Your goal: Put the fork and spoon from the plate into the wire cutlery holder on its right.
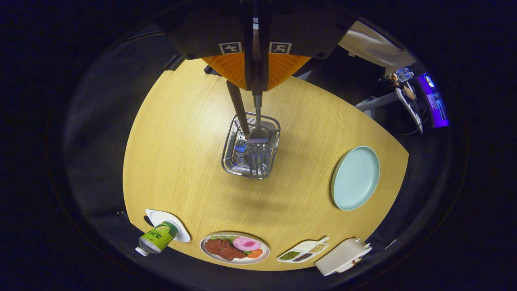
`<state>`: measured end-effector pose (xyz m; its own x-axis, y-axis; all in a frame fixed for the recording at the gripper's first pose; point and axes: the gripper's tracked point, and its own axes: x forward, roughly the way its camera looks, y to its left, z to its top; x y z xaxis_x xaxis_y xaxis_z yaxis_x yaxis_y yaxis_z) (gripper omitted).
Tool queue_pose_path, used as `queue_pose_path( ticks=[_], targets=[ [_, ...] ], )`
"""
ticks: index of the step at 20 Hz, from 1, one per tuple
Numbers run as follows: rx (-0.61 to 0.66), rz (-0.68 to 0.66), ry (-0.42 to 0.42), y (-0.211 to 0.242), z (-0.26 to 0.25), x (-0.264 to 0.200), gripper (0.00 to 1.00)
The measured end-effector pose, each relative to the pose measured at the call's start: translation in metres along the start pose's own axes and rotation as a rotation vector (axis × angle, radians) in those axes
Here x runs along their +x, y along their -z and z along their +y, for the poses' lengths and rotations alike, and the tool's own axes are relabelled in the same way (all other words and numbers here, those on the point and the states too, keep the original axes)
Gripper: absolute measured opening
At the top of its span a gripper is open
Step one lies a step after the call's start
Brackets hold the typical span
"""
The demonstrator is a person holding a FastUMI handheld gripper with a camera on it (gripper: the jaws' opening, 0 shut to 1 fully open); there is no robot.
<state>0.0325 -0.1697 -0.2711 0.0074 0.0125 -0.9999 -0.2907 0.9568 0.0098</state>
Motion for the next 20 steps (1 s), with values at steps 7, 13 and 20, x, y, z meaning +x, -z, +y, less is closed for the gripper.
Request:
queue_pose_path(
  ticks=[7,13,20],
  targets=[
    [0.011,0.131,-0.021,0.006,0.000,0.017,0.10],
    [0.053,0.159,-0.033,-0.006,0.001,0.024,0.11],
    [0.073,0.140,-0.087,-0.013,0.014,0.012,0.35]
  ],
)
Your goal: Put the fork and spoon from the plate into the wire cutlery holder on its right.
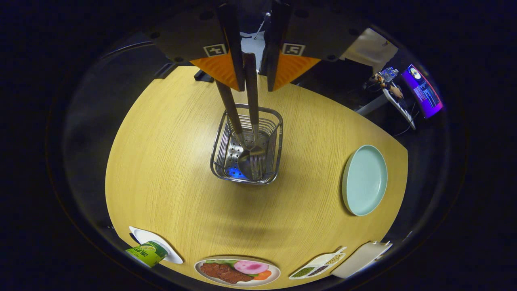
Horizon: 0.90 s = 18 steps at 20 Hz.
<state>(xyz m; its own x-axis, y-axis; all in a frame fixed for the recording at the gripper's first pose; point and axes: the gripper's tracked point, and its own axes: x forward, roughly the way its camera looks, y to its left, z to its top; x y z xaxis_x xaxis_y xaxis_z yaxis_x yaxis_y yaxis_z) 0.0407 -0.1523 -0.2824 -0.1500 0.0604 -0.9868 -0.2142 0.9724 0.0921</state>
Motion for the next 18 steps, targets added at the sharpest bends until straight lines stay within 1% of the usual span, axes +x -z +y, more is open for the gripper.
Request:
queue_pose_path(
  ticks=[1,3,5,7,10,13,18],
  targets=[
    [0.002,-0.025,-0.010,0.000,0.000,-0.008,0.54],
    [0.001,-0.100,-0.026,-0.006,0.005,-0.026,0.81],
    [0.005,-0.177,-0.031,-0.010,0.007,-0.048,1.00],
    [0.021,-0.267,-0.059,-0.012,0.016,-0.075,0.99],
    [0.040,-0.449,-0.091,-0.019,0.027,-0.125,0.99],
    [0.022,-0.656,-0.087,-0.027,0.041,-0.172,0.99],
    [0.023,-0.961,-0.075,-0.021,0.061,-0.244,0.99]
  ],
)
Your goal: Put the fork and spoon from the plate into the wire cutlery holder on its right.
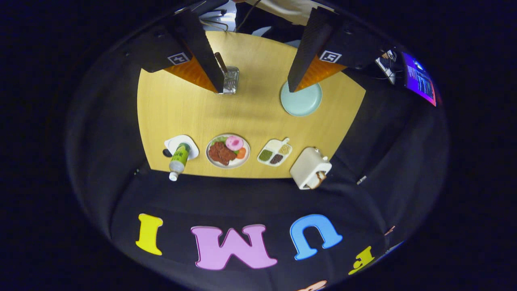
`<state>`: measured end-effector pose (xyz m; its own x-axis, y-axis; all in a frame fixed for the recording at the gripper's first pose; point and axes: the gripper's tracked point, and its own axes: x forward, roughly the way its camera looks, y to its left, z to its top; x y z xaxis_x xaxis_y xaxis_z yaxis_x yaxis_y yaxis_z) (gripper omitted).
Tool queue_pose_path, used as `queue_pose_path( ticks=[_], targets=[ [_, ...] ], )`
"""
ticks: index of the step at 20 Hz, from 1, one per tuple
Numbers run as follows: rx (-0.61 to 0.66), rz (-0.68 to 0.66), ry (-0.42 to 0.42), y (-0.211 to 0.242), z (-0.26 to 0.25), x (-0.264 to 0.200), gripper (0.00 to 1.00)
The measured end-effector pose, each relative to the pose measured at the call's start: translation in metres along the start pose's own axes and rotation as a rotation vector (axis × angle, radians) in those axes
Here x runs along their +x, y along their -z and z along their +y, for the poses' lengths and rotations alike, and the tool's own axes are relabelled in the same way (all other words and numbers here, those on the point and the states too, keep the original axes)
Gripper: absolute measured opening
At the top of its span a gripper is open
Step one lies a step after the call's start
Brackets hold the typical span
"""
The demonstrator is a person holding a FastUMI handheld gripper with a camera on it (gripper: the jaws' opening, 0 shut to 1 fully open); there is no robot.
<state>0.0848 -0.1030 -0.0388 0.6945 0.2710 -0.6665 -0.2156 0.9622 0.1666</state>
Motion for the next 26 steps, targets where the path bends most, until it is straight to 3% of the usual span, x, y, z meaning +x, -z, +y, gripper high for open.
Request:
queue_pose_path(
  ticks=[5,14,18,26],
  targets=[
    [0.037,-0.215,-0.007,-0.032,0.034,-0.048,0.99],
    [-0.029,-0.580,0.066,-0.064,0.039,-0.112,0.99],
    [-0.072,-0.625,0.087,-0.056,0.031,-0.118,0.99],
    [-0.125,-0.658,0.047,-0.065,0.010,-0.114,0.99]
  ],
)
